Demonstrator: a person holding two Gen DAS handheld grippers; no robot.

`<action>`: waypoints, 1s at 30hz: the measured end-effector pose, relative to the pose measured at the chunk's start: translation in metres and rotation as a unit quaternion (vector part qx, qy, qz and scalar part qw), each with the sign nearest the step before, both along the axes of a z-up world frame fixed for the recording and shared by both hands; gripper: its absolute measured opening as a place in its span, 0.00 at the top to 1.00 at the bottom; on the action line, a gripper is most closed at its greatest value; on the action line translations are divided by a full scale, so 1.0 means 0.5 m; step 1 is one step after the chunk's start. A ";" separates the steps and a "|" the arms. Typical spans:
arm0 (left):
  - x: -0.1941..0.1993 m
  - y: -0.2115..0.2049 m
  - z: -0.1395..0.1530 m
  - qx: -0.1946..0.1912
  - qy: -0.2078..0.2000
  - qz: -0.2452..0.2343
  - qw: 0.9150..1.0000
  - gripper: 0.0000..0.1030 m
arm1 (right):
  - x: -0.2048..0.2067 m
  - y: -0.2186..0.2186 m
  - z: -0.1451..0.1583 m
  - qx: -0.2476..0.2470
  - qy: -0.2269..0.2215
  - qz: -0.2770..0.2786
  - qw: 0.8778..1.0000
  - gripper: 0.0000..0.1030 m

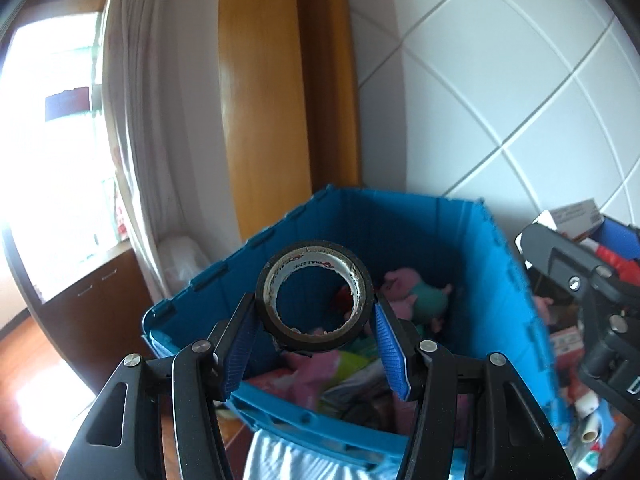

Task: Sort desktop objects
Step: 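Carry tape roll with left tool while right tool carries white box to crate, then lower both held items into the blue crate and open both tools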

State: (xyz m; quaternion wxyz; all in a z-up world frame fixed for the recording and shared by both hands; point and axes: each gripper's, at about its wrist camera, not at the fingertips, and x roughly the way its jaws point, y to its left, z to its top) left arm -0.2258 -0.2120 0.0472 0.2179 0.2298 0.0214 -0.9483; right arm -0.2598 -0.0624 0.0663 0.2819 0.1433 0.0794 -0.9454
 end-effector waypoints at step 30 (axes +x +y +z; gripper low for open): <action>-0.173 -0.087 -0.122 0.012 -0.066 -0.033 0.997 0.26 | -0.157 -0.076 -0.125 0.027 -0.154 -0.064 0.986 0.29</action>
